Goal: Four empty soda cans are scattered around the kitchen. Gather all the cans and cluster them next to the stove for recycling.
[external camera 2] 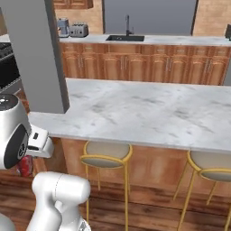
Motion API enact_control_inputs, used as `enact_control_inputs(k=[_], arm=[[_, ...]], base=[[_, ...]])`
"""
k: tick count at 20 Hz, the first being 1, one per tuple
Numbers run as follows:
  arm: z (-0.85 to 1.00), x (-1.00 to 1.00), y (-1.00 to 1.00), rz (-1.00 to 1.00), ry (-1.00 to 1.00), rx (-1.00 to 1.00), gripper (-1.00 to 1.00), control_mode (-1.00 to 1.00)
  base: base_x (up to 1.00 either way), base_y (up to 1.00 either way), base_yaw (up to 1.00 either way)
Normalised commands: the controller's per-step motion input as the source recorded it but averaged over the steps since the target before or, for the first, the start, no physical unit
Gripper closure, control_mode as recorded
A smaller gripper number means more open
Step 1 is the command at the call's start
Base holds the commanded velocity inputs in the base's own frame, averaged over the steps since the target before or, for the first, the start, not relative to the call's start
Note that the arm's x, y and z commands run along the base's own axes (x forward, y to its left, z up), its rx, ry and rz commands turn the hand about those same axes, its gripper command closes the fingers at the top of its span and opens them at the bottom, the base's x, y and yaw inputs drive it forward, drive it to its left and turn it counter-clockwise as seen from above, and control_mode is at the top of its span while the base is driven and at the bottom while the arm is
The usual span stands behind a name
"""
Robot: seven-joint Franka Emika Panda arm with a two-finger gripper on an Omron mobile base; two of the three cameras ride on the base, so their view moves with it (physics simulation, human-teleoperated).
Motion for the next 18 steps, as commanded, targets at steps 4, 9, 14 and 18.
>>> enact_control_inputs(k=[4,9,14,18], arm=[[0.0,0.0,0.0,0.0,0.0,0.0,1.0,1.0],[0.0,0.0,0.0,0.0,0.0,0.0,1.0,1.0],[0.0,0.0,0.0,0.0,0.0,0.0,1.0,1.0],[0.0,0.0,0.0,0.0,0.0,0.0,1.0,1.0]], base=[[-0.26,0.71,0.0],[-0.3,0.7,0.0],[-0.41,0.68,0.0],[-0.38,0.7,0.0]])
